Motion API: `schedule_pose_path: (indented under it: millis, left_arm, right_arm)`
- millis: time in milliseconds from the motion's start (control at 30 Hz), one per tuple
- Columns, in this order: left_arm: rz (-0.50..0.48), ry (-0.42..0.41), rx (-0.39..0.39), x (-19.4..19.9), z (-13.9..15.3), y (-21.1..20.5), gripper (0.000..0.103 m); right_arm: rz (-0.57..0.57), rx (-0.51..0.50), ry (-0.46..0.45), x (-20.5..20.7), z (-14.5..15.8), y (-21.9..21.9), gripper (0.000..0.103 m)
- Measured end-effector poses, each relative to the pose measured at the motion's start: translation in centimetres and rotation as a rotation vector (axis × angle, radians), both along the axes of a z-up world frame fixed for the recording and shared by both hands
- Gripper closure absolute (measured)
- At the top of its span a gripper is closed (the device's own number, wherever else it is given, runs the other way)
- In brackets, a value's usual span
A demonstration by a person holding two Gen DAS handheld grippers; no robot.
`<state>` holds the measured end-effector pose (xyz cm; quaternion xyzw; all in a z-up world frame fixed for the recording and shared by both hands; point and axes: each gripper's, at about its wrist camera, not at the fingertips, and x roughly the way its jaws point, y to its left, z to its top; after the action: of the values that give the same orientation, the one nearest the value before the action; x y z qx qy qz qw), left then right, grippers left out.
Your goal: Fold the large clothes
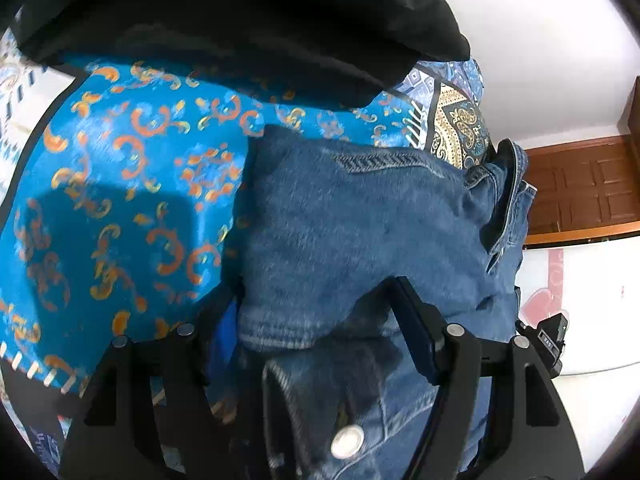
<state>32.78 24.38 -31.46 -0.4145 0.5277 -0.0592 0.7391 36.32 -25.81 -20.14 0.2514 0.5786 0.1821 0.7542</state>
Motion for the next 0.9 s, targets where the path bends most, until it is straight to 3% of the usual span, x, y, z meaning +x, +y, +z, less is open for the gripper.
schedule_pose_path:
  millis: [67, 100, 133, 167, 233, 300, 433, 700, 800, 900]
  left_arm:
    - [-0.016, 0.02, 0.11, 0.5, 0.6, -0.7, 0.057]
    - [-0.027, 0.016, 0.154, 0.6, 1.1, -1.1, 0.061]
    - [-0.04, 0.009, 0.213, 0.7, 1.7, -1.6, 0.074]
    - [-0.056, 0.006, 0.319, 0.7, 2.7, -2.5, 0.086]
    - [-0.08, -0.018, 0.421, 0.7, 4.0, -3.7, 0.09]
    - [-0.085, -0.06, 0.483, 0.4, 6.2, -4.5, 0.092]
    - [-0.049, -0.155, 0.428, -0.1, 11.1, -4.1, 0.093]
    - [-0.018, -0.383, 0.525, -0.5, 22.5, -3.6, 0.094]
    - [-0.011, -0.45, 0.584, -0.7, 24.8, -3.9, 0.094]
    - [-0.005, -0.464, 0.648, 0.3, 24.9, -3.7, 0.094]
  right_arm:
    - [-0.001, 0.0, -0.005, 0.1, 0.4, 0.2, 0.076]
    - [-0.002, -0.01, -0.016, 0.0, 0.8, 0.4, 0.08]
    - [-0.002, -0.021, -0.028, -0.1, 1.2, 0.6, 0.081]
    - [0.0, -0.04, -0.045, -0.1, 1.6, 0.8, 0.083]
    - [0.006, -0.096, -0.074, -0.3, 2.6, 1.4, 0.084]
    - [0.011, -0.137, -0.102, -0.4, 3.8, 1.9, 0.085]
    - [0.021, -0.137, -0.164, -0.4, 6.9, 2.4, 0.086]
    - [0.073, -0.091, -0.331, 0.4, 13.4, 5.8, 0.086]
    - [0.073, -0.091, -0.391, 0.8, 14.5, 6.9, 0.086]
    - [0.066, -0.115, -0.433, 1.7, 14.6, 7.6, 0.086]
